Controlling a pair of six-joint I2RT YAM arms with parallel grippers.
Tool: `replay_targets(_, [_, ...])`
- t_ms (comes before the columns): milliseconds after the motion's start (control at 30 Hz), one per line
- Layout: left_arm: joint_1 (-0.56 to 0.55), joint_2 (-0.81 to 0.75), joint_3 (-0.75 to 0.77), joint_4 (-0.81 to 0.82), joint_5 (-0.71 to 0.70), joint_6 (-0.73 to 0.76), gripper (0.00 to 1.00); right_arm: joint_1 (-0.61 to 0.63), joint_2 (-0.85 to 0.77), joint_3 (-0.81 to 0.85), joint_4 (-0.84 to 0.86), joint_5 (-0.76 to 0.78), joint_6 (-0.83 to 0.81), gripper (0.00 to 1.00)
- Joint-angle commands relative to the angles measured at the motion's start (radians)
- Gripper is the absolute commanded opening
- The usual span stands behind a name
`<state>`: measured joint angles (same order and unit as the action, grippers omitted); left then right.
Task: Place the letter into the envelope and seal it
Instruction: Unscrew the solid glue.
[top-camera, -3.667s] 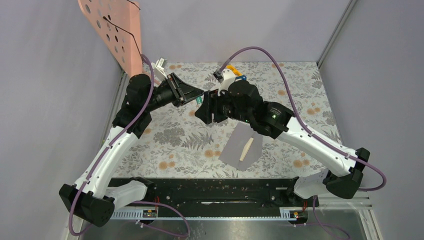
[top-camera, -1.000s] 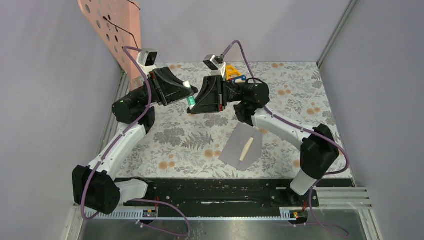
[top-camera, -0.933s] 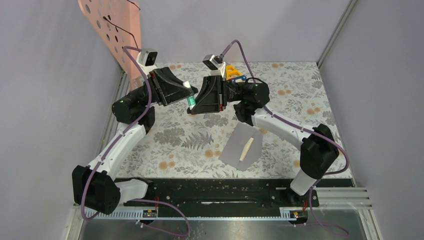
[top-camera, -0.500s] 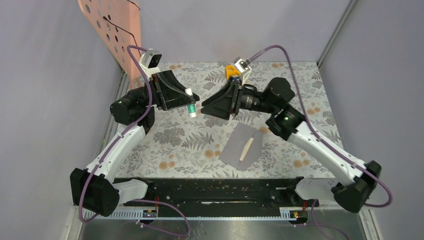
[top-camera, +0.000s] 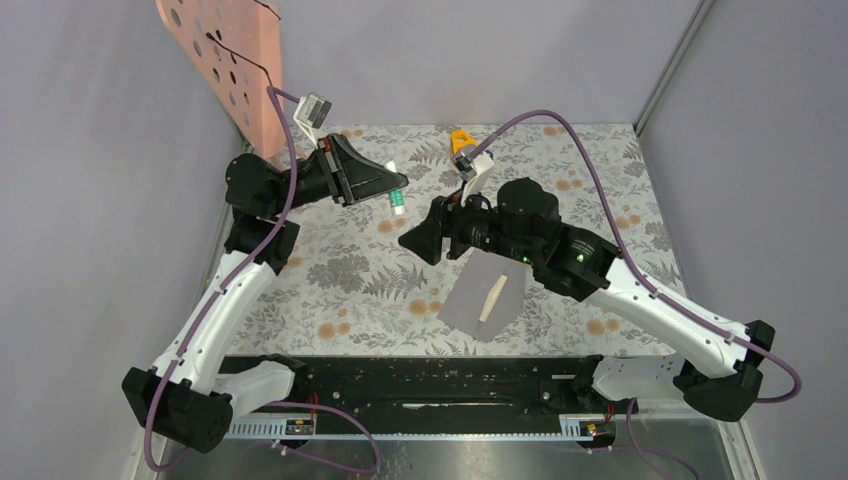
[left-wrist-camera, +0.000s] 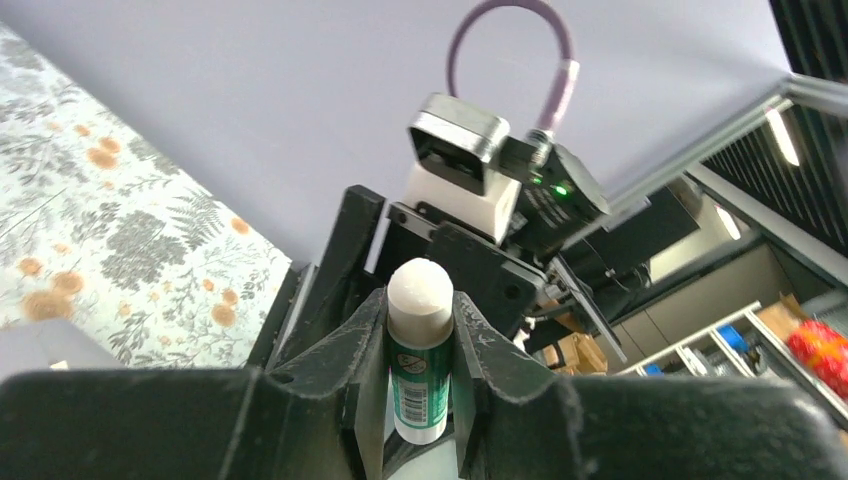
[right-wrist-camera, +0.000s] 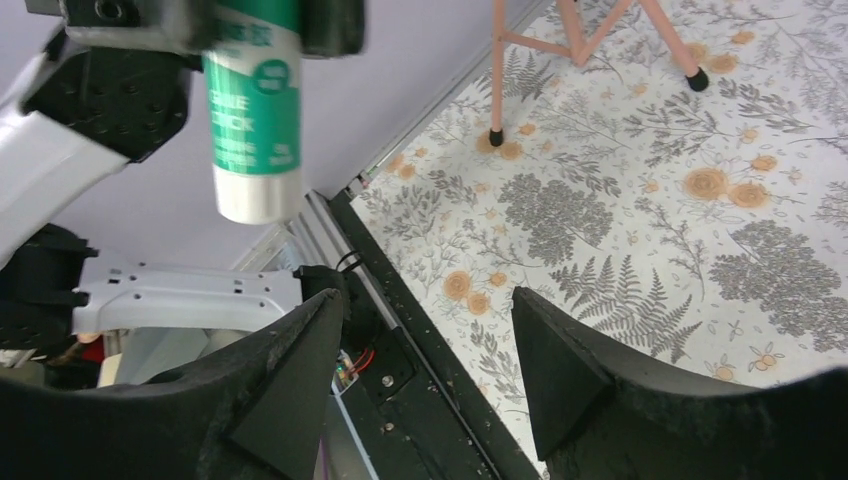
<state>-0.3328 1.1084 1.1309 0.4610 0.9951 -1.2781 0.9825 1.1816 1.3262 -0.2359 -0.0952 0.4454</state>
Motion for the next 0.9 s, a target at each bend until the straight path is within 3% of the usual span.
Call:
replay_targets(0, [-0.001,-0.042,0.053,-0.264,-0.116,0.169,0.0,0.031,0.04,0.092,-0.021,0.09,-0.044,0.7])
replay_targets(267, [-0.001,-0.058,0.035,-0.316,-0.193,0.169,0.0,0.04,0.118,0.159,0.02,0.085,-0.014,0.71])
replay_targets(567, [-0.001,-0.052,0.035,-0.324,-0.196,0.178,0.0,0.042,0.118,0.164,0.055,0.089,-0.009,0.55])
replay_targets(867, [-0.002,-0.057,0.033,-0.327,-0.198,0.184,0.0,0.042,0.139,0.194,0.061,0.089,0.006,0.55])
